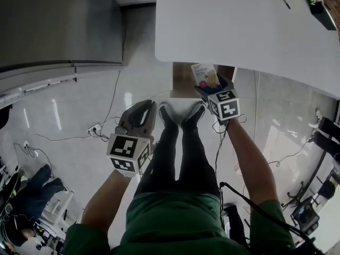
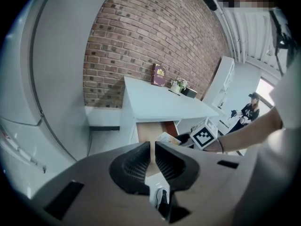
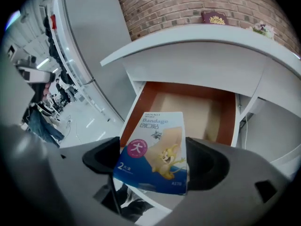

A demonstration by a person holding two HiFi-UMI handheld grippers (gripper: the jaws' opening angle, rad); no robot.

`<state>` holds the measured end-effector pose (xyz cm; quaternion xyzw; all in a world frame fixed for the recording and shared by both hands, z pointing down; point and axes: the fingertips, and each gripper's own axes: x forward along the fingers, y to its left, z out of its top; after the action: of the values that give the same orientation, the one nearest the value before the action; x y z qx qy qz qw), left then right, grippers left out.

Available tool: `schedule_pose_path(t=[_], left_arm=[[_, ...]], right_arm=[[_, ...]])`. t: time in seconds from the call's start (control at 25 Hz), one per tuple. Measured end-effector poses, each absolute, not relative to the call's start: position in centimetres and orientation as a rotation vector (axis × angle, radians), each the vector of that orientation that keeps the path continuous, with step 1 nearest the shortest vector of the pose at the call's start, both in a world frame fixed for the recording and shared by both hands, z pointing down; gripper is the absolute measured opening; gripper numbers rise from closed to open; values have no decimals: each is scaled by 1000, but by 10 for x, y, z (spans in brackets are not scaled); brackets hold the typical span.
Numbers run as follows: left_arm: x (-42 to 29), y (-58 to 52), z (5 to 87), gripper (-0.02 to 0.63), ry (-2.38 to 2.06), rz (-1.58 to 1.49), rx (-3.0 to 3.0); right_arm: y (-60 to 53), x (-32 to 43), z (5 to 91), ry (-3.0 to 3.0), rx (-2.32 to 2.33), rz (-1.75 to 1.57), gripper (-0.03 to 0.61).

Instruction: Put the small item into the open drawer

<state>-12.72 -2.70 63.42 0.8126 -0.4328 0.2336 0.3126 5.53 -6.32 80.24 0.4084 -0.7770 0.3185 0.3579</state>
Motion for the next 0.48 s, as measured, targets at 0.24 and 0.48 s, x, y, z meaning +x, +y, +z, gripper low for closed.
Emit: schedule_pose_path(t=[0.24, 0.48], left_arm=[[-105, -32, 644, 31, -1128, 593, 2142], [-93, -33, 667, 31, -1125, 601, 2116]], right_arm=[[-71, 60, 833, -1980, 997, 793, 437], [-82, 51, 850, -1983, 936, 764, 437]])
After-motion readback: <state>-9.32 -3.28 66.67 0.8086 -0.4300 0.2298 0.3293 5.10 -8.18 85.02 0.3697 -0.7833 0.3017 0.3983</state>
